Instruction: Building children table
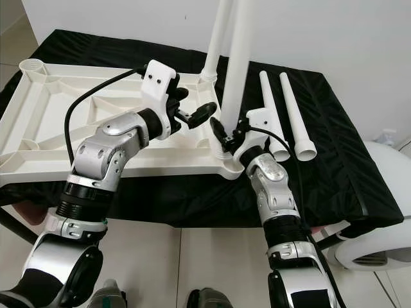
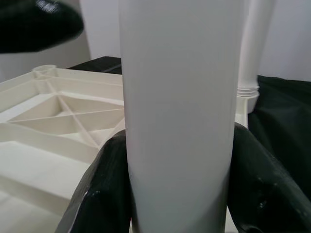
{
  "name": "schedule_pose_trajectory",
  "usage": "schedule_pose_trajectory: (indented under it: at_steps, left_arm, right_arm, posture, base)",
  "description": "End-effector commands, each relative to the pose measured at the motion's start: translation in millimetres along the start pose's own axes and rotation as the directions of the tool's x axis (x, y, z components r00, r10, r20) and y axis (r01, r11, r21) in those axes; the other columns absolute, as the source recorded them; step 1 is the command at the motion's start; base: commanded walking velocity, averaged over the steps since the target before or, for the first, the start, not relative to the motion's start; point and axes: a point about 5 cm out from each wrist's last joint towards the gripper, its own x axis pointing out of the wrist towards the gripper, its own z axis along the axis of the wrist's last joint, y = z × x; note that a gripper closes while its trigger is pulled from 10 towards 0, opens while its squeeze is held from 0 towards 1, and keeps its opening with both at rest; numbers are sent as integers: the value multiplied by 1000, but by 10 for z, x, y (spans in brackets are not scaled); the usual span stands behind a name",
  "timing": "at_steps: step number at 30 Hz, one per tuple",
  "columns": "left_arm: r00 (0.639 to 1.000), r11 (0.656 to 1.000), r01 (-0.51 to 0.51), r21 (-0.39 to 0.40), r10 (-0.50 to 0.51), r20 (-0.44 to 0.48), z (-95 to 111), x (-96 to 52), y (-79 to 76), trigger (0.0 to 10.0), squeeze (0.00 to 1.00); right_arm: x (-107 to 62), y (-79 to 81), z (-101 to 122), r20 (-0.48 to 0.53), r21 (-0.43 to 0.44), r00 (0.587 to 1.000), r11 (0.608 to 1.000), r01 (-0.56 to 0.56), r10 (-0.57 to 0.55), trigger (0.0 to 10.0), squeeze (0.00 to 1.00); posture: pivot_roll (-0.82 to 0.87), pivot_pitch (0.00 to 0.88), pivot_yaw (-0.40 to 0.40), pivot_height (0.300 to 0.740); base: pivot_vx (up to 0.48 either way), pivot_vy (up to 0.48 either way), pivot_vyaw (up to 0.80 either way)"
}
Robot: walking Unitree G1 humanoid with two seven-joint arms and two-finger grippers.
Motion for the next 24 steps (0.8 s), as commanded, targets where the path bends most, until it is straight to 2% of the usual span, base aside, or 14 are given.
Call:
schedule_pose_trajectory:
  at_steps: [1, 2, 5, 9, 15, 24]
  left_arm:
    - [994, 994, 109, -18, -109, 2, 40, 41, -133, 10000, 553]
    - [991, 990, 136, -49, -135, 21, 63, 42, -164, 10000, 0]
    - [982, 979, 185, -86, -180, 59, 120, 34, -212, 10000, 0]
    - [975, 973, 216, -83, -211, 72, 153, 25, -239, 10000, 0]
    - [975, 972, 217, -95, -210, 79, 204, 44, -226, 10000, 0]
    - [981, 979, 181, -98, -173, 87, 271, 90, -167, 10000, 0]
  right_arm:
    - [-24, -21, 12, 0, -1, 999, 999, -33, 33, 10000, 0]
    - [-26, -20, 11, -1, -5, 999, 999, -40, 40, 10000, 0]
    - [-30, -29, 8, -5, -8, 999, 999, -48, 48, 10000, 0]
    - [-33, -20, 13, -5, -13, 997, 996, -83, 83, 10000, 0]
    - [-47, 70, 19, -12, 4, 980, 980, -198, 198, 10000, 0]
    - [-92, 157, -12, -34, 4, 959, 960, -280, 280, 10000, 0]
  posture:
    - [76, 0, -135, 740]
    - [74, 0, -134, 740]
    - [78, 0, -135, 740]
    - [78, 0, -135, 740]
    - [82, 0, -135, 740]
    - [73, 0, -127, 740]
  base:
    - [0, 0, 0]
    - [0, 0, 0]
    - [0, 0, 0]
    - [0, 0, 0]
    - [0, 0, 0]
    - [0, 0, 0]
